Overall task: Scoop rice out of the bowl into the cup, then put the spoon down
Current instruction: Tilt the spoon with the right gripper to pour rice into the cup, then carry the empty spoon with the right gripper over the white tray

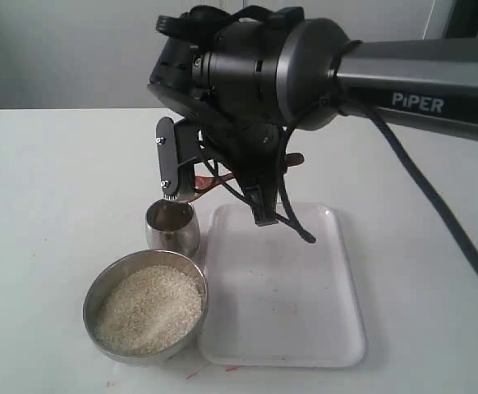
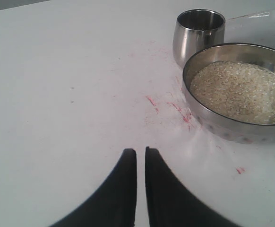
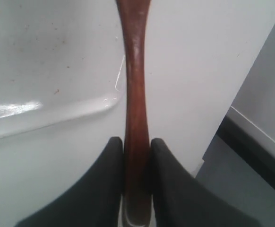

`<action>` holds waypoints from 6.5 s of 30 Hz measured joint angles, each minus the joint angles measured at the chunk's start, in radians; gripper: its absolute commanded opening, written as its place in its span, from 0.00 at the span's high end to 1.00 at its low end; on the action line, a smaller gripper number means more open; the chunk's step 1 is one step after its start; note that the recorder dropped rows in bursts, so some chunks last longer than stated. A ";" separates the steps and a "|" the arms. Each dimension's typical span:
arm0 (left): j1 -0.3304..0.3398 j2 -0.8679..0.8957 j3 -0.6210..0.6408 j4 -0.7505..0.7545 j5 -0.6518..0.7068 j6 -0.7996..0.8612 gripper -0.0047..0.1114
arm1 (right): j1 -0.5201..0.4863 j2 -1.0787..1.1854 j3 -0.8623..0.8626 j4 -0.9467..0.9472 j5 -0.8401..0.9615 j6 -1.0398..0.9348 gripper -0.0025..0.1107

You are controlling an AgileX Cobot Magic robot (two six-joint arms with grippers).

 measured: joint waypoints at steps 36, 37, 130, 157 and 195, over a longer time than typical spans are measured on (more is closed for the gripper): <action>0.000 0.000 0.000 0.000 0.000 0.000 0.84 | 0.110 0.101 0.000 -0.364 -0.002 0.100 0.98; 0.000 0.000 0.000 0.000 0.000 0.000 0.84 | 0.110 0.099 0.000 -0.358 -0.002 0.100 0.98; 0.000 0.000 0.000 0.000 0.000 0.000 0.84 | 0.163 0.027 0.098 -0.420 -0.003 0.275 0.98; 0.000 0.000 0.000 0.000 0.000 0.000 0.84 | 0.114 -0.280 0.098 -0.052 -0.003 0.907 0.98; 0.000 0.000 0.000 0.000 0.000 0.000 0.84 | 0.036 -0.435 0.464 0.442 -0.130 1.384 0.98</action>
